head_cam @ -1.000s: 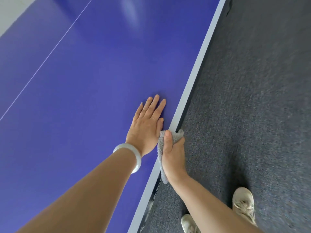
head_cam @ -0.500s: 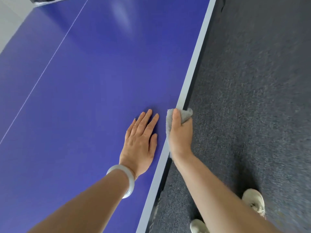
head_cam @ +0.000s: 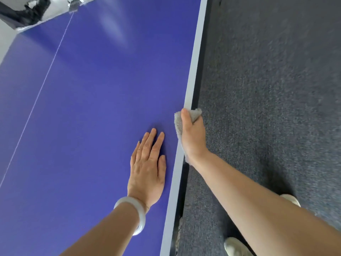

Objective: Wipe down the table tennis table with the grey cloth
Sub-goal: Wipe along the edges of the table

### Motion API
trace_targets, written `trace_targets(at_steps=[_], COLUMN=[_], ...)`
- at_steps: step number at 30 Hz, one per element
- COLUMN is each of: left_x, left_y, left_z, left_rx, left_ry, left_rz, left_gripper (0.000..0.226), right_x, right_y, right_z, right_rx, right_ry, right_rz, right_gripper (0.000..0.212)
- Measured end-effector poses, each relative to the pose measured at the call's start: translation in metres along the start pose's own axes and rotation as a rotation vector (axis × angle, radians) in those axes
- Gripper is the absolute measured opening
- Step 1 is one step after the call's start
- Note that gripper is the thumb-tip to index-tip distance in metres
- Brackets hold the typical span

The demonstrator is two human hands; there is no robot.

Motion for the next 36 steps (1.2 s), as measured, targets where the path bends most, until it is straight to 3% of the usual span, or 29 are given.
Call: trace_targets(at_steps=[4,9,16,18,23,27,31,36], left_x=[0.001,-0.001,-0.001,-0.001,-0.001,-0.003,0.000,-0.004], left_y=[-0.001,0.000,0.001,0.001,0.000,0.001,0.000,0.000], left_z=[-0.001,-0.001,0.000,0.001,0.000,0.001,0.003,-0.004], left_rx=[0.003,0.005,-0.003,0.002,0.009,0.029,0.033,0.045], left_ry=[-0.007,-0.040,-0.041,-0.039,-0.049,-0.051,-0.056,-0.019], left_rz=[-0.003,-0.013,-0.006,-0.007,-0.011,-0.001,-0.017,0.033], left_gripper=[0.054,0.054,0.054,0.054,0.053,0.054,0.053,0.056], right_x=[0.006,0.015,0.004,0.004,0.011,0.012,0.004,0.000], right_y=[-0.048,-0.125,-0.009,0.017,-0.043,-0.092,-0.055,0.024], right_z=[-0.042,-0.115,-0.024,-0.005,-0.052,-0.093,-0.072,-0.006], right_rx=[-0.033,-0.178,-0.190,-0.177,-0.133,-0.179,-0.199,-0.227], right_ry=[0.038,-0.105,0.020,0.022,0.035,-0.010,-0.126,-0.027], right_rz=[-0.016,0.019,-0.014,-0.022,-0.052,0.071,0.171,0.104], right_gripper=[0.034,0.061,0.049,0.053,0.052,0.052,0.056,0.065])
Point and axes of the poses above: each hand's wrist, its own y-axis towards the middle knuckle, its own x-axis out of the back of the hand, z = x × y, the point moved 10 cm from there along y, towards the middle knuckle, and after that the axes turned 12 degrees about -x, right-handed, at the moved point
